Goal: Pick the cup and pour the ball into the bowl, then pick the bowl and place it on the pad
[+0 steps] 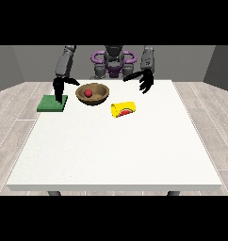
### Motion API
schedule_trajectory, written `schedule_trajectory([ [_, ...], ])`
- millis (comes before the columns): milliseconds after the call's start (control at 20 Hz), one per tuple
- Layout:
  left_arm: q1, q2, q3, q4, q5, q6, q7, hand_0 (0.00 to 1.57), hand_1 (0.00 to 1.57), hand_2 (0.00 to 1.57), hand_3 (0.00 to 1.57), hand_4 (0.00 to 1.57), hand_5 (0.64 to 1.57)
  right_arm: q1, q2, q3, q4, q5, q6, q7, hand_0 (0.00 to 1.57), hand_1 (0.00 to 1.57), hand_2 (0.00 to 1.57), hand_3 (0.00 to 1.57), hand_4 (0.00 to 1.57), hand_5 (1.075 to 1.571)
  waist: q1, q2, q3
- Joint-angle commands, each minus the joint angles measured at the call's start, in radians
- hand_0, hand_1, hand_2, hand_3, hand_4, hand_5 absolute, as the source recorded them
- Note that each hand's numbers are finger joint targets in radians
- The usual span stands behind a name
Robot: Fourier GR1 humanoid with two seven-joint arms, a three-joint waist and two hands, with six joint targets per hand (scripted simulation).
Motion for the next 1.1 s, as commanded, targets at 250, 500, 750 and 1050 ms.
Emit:
schedule_trajectory([
  [250,0.031,-0.017,-0.073,-0.025,0.047,0.009,0.024,0.00,0.00,0.00,0.00,0.00,1.546,0.043,0.050,0.003,0.104,0.010,-0.027,-0.087,0.00,0.00,0.00,0.00,0.19,1.549,0.037,-0.026,0.0020],
  [500,-0.011,-0.018,-0.080,-0.090,0.036,-0.044,0.044,0.00,0.00,0.00,0.00,0.00,1.555,0.031,0.040,-0.030,0.189,-0.001,-0.017,-0.188,0.00,0.00,0.00,0.00,0.23,1.545,0.090,0.029,0.0024],
  [750,-0.014,-0.015,-0.080,-0.084,0.038,-0.060,0.042,0.00,0.00,0.00,0.00,0.00,1.558,0.039,0.088,-0.025,0.120,-0.017,-0.059,-0.133,0.00,0.00,0.00,0.00,0.15,1.525,0.121,0.046,0.0018],
  [1050,-0.061,0.027,-0.072,-0.108,0.049,-0.105,0.086,0.00,0.00,0.00,0.00,0.00,1.562,0.066,0.114,-0.038,0.068,-0.049,-0.054,-0.104,0.00,0.00,0.00,0.00,0.23,1.532,0.154,0.031,0.0017],
])
